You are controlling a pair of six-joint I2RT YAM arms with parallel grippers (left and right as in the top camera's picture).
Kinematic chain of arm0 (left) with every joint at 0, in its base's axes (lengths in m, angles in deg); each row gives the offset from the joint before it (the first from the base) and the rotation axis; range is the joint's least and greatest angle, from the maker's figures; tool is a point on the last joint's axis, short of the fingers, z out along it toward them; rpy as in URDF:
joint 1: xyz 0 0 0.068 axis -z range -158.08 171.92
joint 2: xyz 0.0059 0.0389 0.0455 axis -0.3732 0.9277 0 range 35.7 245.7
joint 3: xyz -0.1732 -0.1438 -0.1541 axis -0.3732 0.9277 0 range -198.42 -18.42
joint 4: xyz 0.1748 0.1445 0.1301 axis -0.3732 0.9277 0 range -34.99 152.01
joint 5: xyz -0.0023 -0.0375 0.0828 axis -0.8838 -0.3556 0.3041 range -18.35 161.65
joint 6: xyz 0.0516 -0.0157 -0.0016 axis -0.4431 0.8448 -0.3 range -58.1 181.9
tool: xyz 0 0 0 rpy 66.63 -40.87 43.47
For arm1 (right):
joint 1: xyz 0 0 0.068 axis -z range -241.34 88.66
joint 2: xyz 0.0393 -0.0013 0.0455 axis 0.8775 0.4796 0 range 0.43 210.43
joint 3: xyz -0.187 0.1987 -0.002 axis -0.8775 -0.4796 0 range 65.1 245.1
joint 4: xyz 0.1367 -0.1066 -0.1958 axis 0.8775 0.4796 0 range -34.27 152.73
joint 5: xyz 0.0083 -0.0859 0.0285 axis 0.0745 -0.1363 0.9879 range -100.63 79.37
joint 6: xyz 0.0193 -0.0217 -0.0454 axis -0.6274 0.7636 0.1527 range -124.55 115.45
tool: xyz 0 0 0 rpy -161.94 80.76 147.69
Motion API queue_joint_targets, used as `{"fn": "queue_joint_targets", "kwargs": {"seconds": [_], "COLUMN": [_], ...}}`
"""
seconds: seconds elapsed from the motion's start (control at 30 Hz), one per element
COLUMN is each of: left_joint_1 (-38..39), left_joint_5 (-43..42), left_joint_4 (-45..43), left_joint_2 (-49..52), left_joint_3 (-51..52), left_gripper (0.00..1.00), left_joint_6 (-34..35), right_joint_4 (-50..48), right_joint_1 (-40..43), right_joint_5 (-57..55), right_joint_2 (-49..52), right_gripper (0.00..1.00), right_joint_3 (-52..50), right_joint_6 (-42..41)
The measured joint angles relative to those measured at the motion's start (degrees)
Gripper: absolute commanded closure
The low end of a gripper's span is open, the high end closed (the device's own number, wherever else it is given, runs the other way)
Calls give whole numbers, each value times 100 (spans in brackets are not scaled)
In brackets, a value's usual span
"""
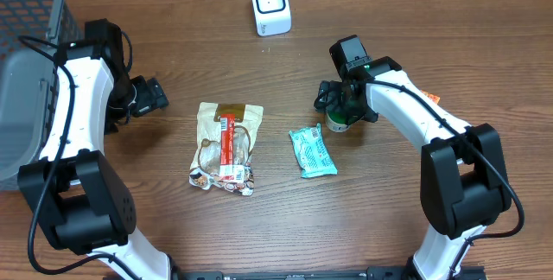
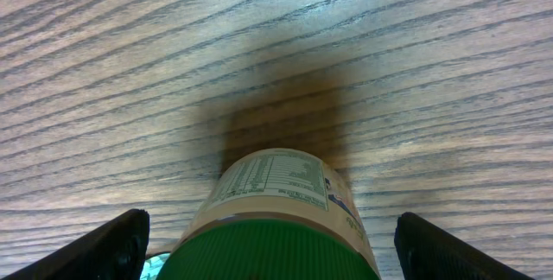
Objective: Scan the item barcode
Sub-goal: 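Lower the right gripper around the green-capped bottle and close it, then lift the green-capped bottle with the right gripper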
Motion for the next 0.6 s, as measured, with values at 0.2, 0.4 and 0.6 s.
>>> {"fn": "queue_joint_targets", "kwargs": {"seconds": [0.2,0.4,0.6], "left_joint_1": [0,0,0], "left_joint_5": [0,0,0], "left_joint_4": [0,0,0], "left_joint_2": [0,0,0], "left_joint_3": [0,0,0], "left_gripper": [0,0,0], "left_joint_6": [-2,-2,-2], "right_joint_4": [-17,-81,-90], "right_joint_1": [0,0,0], "right_joint_5": [-2,-13,-7], "right_joint_2": [2,101,109], "right_gripper": [8,12,21], "right_joint_3": [-66,-149,-153], "right_joint_6": [0,-2,9]}}
